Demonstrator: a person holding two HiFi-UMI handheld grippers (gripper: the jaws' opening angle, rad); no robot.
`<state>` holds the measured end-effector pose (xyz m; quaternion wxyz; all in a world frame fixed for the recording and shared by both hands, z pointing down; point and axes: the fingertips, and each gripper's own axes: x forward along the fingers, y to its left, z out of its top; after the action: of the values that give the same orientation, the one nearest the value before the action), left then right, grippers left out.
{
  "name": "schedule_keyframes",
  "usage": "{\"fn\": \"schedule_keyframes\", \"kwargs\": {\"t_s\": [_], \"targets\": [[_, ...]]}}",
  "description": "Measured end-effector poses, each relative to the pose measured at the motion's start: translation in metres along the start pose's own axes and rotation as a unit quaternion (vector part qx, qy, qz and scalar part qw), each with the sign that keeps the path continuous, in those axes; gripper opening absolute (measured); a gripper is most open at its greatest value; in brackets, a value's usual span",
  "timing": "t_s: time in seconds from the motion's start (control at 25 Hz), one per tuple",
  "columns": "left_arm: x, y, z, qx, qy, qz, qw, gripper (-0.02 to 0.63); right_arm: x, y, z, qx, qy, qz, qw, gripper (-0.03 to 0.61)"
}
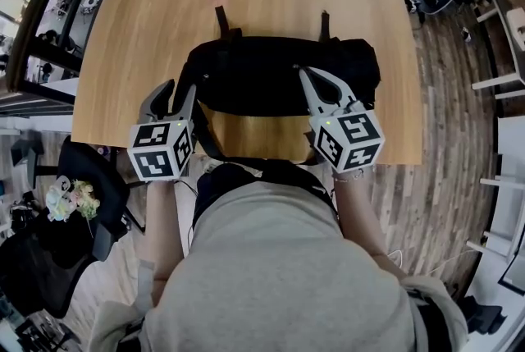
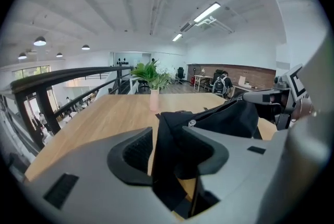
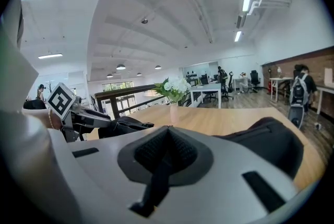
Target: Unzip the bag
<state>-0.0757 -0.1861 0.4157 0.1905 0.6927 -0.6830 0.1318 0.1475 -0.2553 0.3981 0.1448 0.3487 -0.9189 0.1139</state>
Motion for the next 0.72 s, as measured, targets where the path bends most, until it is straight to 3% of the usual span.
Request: {"fn": "schedule_keyframes", "kwargs": {"t_s": [0.12,0.32,0.56,0.72], "targets": [[-0.006,-0.013,0.019,0.035,-0.025,-0.008,0.999,0.176,-0.001,0.001,0.002,0.0,-0.001,0.007,1.0,0.009],[0.004,-0.079,0.046,0.098,-0.065,-0.099,0.9882,0.176,-0.001,0.001,0.0,0.014,-0.003,0.02,1.0,0.009],[0.025,-0.147,0.047,0.23,-0.051,-0.155,0.9592,0.183,-0.003,0.004,0.001,0.013,-0.001,0.027,1.0,0.009],[0.037,-0.17,0.035,0.248,-0.023,-0.185,0.9508,0.183,-0.005,0.006,-0.001,0.012,0.001,0.028,1.0,0.009]]}}
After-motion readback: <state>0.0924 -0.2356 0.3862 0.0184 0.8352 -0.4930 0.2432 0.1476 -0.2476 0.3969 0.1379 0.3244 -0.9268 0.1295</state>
